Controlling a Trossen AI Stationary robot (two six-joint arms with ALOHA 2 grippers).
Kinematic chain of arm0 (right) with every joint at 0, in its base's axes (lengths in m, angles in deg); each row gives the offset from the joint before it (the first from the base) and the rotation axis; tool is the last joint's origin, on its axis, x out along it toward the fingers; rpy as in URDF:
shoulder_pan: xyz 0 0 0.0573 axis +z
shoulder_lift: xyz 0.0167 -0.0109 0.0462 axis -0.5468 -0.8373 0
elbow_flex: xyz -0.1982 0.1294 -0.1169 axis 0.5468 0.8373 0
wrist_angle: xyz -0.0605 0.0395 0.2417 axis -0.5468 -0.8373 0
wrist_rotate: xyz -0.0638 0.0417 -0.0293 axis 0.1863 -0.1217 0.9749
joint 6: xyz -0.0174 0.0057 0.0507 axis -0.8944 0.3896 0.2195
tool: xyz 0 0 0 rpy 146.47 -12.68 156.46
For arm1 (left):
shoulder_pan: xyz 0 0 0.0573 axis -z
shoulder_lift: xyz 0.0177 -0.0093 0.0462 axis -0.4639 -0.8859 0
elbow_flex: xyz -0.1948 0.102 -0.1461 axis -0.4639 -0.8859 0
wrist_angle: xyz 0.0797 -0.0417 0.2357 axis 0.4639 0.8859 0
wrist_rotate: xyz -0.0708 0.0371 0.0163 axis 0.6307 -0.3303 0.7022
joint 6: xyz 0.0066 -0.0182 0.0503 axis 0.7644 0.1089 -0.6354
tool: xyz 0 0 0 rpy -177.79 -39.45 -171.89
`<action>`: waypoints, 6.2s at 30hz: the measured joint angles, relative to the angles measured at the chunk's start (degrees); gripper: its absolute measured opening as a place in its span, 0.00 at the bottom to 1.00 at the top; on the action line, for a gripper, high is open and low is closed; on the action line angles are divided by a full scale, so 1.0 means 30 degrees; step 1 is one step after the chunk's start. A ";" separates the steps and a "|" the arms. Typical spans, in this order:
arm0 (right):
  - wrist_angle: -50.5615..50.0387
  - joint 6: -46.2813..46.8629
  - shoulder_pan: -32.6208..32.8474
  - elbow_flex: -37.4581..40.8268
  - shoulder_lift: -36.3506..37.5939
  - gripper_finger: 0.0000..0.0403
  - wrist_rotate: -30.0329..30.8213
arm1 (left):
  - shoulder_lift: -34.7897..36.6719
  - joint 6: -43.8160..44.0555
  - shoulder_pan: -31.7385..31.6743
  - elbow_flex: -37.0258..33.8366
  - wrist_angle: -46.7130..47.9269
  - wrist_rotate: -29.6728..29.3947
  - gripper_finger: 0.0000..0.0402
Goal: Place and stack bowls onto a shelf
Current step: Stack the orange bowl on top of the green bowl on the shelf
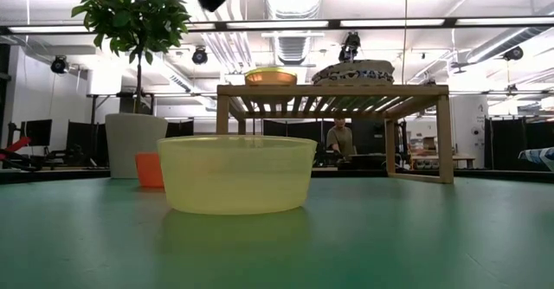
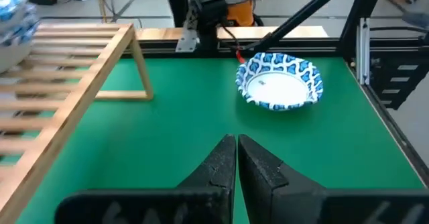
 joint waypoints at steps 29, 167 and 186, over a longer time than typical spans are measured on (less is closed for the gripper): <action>0.1072 0.0972 -0.8690 0.0000 -0.0660 0.04 0.7049 | 0.3452 -0.0658 0.0016 -0.3792 -0.1820 -0.0110 0.00; 0.0446 -0.2015 -0.8826 -0.1727 -0.2005 0.04 -0.1280 | -0.4529 -0.9242 -1.1204 1.0663 1.2146 0.2957 0.00; 0.0451 -0.2219 -0.8826 -0.1727 -0.1998 0.04 -0.1277 | -0.5072 -0.9553 -1.1030 1.0663 1.1987 0.1806 0.20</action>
